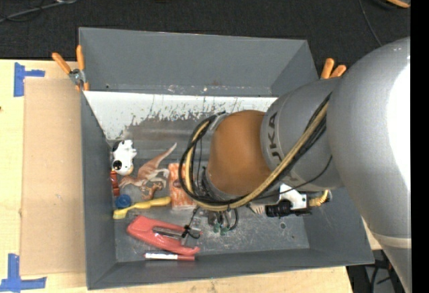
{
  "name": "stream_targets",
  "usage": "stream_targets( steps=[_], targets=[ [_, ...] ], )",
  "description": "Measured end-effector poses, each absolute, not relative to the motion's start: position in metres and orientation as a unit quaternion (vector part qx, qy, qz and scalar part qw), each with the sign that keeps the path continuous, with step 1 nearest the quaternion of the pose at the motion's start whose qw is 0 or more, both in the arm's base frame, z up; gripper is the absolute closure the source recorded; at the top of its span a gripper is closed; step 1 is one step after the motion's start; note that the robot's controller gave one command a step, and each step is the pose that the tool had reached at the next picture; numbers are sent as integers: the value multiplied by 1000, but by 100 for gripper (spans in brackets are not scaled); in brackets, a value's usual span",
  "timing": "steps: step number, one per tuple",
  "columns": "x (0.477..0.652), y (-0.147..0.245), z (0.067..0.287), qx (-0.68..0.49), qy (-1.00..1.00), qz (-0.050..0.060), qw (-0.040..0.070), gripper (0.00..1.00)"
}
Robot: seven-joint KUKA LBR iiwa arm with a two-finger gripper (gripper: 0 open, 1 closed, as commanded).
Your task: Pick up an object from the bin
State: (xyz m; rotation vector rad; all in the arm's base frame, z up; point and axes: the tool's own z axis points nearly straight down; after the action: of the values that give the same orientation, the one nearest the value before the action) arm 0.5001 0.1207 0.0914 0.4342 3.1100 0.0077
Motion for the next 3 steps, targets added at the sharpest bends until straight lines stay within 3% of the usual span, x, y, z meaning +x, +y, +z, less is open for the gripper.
stream_targets(
  steps=[1,2,3],
  targets=[
    [480,143,104,88,996,2,0,0],
    [497,121,159,143,990,1,0,100],
    [497,121,159,143,990,1,0,100]
  ],
)
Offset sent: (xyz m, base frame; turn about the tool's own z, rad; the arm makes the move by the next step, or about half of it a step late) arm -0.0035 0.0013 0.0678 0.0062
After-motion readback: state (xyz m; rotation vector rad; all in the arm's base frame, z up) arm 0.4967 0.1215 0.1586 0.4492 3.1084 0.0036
